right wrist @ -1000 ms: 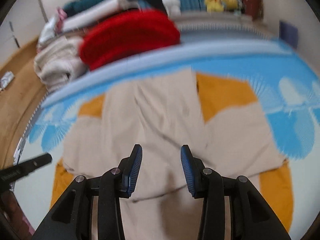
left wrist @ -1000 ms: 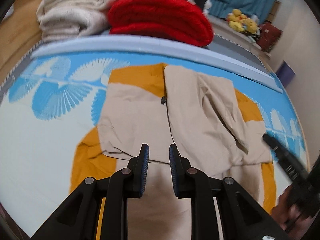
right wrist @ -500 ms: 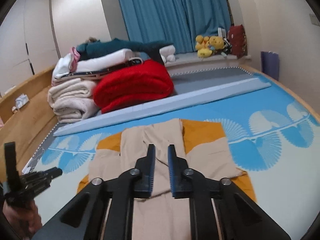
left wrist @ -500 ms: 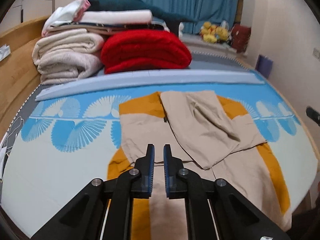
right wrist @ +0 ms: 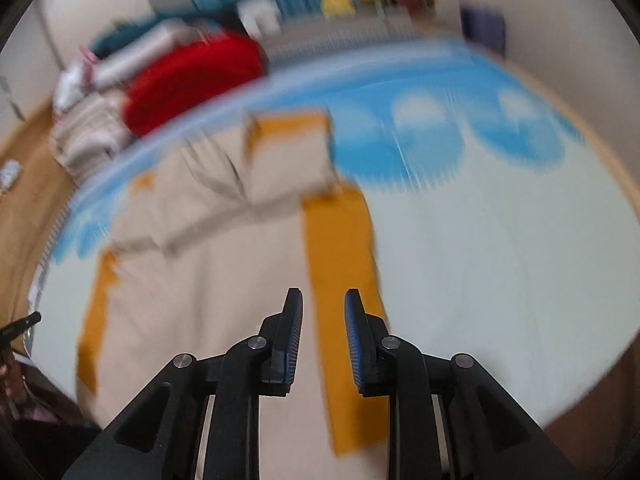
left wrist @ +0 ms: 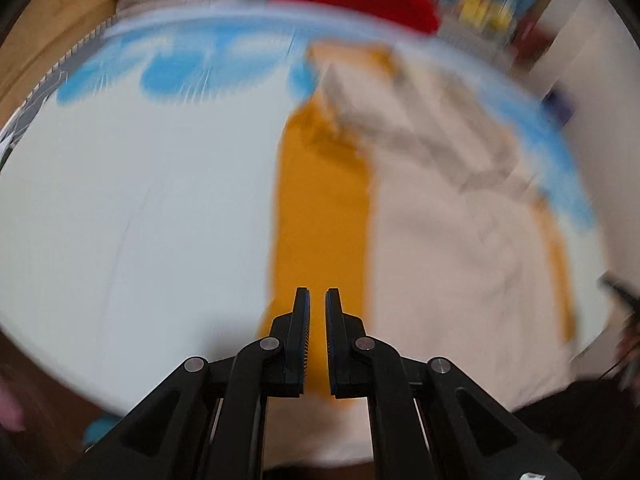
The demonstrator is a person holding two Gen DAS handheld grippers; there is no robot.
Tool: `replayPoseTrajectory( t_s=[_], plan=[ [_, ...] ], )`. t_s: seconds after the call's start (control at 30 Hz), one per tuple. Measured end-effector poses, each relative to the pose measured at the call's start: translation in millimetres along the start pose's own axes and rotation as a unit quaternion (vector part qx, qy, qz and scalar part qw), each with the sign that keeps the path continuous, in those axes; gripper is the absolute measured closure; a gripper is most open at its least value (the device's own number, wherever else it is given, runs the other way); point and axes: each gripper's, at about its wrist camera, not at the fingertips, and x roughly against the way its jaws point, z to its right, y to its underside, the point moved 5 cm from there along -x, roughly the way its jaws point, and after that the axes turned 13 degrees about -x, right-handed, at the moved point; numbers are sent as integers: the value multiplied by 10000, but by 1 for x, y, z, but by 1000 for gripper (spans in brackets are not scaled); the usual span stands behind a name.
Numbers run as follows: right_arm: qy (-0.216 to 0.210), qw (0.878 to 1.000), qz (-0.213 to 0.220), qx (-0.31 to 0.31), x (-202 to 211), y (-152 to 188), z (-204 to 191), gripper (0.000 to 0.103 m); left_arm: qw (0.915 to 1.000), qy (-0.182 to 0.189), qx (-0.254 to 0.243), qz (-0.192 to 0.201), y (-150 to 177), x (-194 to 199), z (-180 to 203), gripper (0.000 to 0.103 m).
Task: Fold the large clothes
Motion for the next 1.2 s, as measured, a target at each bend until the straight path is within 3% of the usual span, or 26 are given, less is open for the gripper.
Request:
replayPoseTrajectory(
  t_s=[0.07, 0.13, 0.2, 0.3, 0.37, 0.47, 0.63, 0.77, 0.9, 1.03, 1.1, 1.13, 1.2],
  plan=[
    [102, 9990, -425, -48, -17, 7, 22, 80, 9996, -217, 107, -129, 4, -9, -16, 97],
    [192, 9962, -850, -30, -34, 16, 39, 80, 9984, -19, 450, -333, 9, -21, -30, 97],
    [268, 9921, -1228, -28, -47, 24, 53, 79, 9937, 458, 808, -633, 18, -36, -35, 96],
    [357, 9867, -1584, 87, -60, 37, 63, 76, 9909, 624, 824, -859, 22, -47, -28, 86],
    [469, 9834, -1742, 209, -67, 45, 67, 72, 9914, 508, 732, -961, 24, -51, -21, 78],
    [526, 9827, -1758, 257, -68, 47, 68, 71, 9901, 525, 685, -1107, 25, -57, -18, 75],
    [575, 9812, -1831, 181, -69, 50, 71, 53, 9876, 463, 735, -1311, 33, -66, -22, 73],
    [562, 9745, -2162, 237, -78, 63, 69, 52, 9853, 485, 769, -1444, 42, -70, -25, 73],
    [878, 9623, -2537, 433, -91, 81, 73, 53, 9842, 541, 709, -1530, 48, -73, -23, 73],
    [935, 9611, -2545, 523, -92, 84, 71, 53, 9843, 528, 676, -1545, 48, -76, -23, 72],
    [906, 9613, -2536, 575, -92, 85, 68, 61, 9851, 469, 576, -1548, 48, -75, -20, 72],
    [855, 9614, -2541, 615, -92, 85, 66, 75, 9858, 434, 486, -1546, 47, -75, -17, 72],
    [818, 9627, -2464, 757, -89, 85, 59, 89, 9868, 452, 244, -1538, 44, -77, -5, 91]
  ],
)
